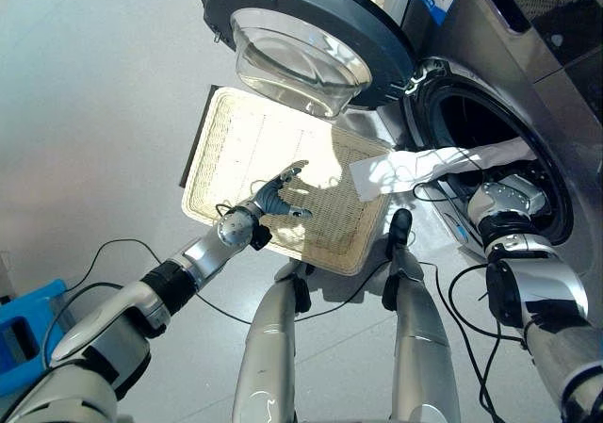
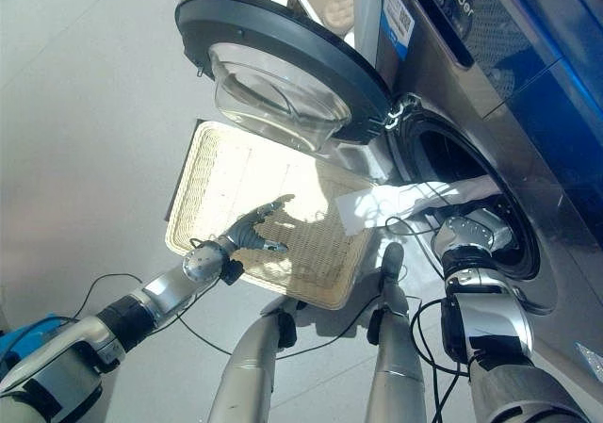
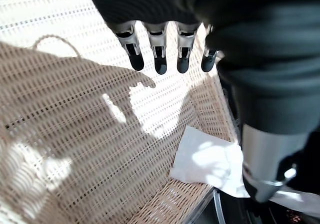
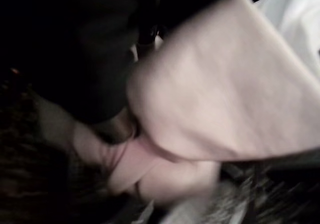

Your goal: Put the clothes into the washing machine.

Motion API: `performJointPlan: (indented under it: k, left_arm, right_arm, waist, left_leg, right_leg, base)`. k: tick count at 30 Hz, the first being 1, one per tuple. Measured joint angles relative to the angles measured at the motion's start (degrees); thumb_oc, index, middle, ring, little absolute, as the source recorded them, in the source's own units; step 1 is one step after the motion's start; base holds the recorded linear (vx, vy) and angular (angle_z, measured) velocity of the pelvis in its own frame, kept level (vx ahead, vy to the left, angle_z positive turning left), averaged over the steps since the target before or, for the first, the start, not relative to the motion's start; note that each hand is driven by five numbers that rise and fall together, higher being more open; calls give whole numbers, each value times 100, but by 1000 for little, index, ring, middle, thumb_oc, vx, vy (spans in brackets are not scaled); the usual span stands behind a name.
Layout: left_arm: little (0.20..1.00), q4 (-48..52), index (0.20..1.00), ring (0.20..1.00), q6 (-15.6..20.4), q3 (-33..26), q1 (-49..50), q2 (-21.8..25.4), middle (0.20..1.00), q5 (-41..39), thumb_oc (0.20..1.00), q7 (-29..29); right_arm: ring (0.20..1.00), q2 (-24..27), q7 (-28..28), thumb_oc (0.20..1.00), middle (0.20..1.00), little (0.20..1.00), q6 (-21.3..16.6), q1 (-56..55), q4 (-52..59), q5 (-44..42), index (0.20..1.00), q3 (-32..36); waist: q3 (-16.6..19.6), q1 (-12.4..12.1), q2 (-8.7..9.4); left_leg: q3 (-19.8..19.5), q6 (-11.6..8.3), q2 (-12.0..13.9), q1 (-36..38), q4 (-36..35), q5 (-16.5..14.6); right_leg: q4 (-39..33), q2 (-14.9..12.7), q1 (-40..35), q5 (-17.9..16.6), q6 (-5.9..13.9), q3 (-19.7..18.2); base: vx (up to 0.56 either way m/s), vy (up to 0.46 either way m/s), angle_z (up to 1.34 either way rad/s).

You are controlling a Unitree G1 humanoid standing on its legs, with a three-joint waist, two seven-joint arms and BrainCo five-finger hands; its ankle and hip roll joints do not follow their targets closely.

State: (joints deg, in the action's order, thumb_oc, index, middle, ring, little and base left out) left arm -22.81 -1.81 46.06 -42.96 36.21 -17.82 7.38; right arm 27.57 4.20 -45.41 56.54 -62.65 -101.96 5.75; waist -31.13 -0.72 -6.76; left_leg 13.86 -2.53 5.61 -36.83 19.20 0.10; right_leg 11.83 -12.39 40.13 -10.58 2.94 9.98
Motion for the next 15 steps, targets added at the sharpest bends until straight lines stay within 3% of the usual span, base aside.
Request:
performJointPlan:
  k: [1,2,4,7,10,15]
  left_arm:
    - [1000,-45,1000,1000,7,-1,-24,-6,1000,0,1000,1]
    - [1000,-45,1000,1000,7,-1,-24,-6,1000,0,1000,1]
    - [1000,-125,1000,1000,15,-2,-42,-2,1000,1,1000,4]
    - [1000,-234,1000,1000,110,-5,-63,-29,1000,3,1000,-18]
    - [1000,-336,1000,1000,152,-22,-64,-2,1000,4,1000,-24]
    - [1000,-334,1000,1000,297,-20,-45,-11,1000,23,1000,-27]
  right_arm:
    - [1000,58,330,1000,1000,1000,339,-11,-172,559,1000,-23]
    - [1000,58,330,1000,1000,1000,339,-11,-172,559,1000,-23]
    - [1000,228,956,1000,1000,1000,1214,-86,-318,1838,1000,-261]
    - [1000,703,1226,1000,1000,1000,2478,-70,-648,3693,1000,-1052]
    - [1000,917,1350,1000,1000,1000,3271,-67,-639,4944,1000,-1467]
    - [1000,1054,1623,1000,1000,1000,4015,15,-730,5866,1000,-1570]
  waist:
    - [0,0,0]
    - [0,0,0]
    - [0,20,3]
    - [-1,28,15]
    - [-1,132,26]
    - [-3,121,30]
  left_leg:
    - [0,10,0,1,29,-9]
    - [0,10,0,1,29,-9]
    - [-3,18,0,-34,90,-49]
    - [-12,29,12,-138,140,-43]
    - [-11,36,15,-217,149,-47]
    - [-13,42,38,-260,170,-68]
  right_leg:
    - [0,-4,-17,-4,7,1]
    - [0,-4,-17,-4,7,1]
    - [-53,-7,-34,-5,51,1]
    - [-150,-12,-23,-63,62,67]
    - [-196,-14,20,-82,69,95]
    - [-203,6,51,-131,23,107]
  base:
    - [0,0,0]
    - [0,0,0]
    - [0,0,0]
    - [-15,-1,3]
    - [-7,1,1]
    - [0,0,0]
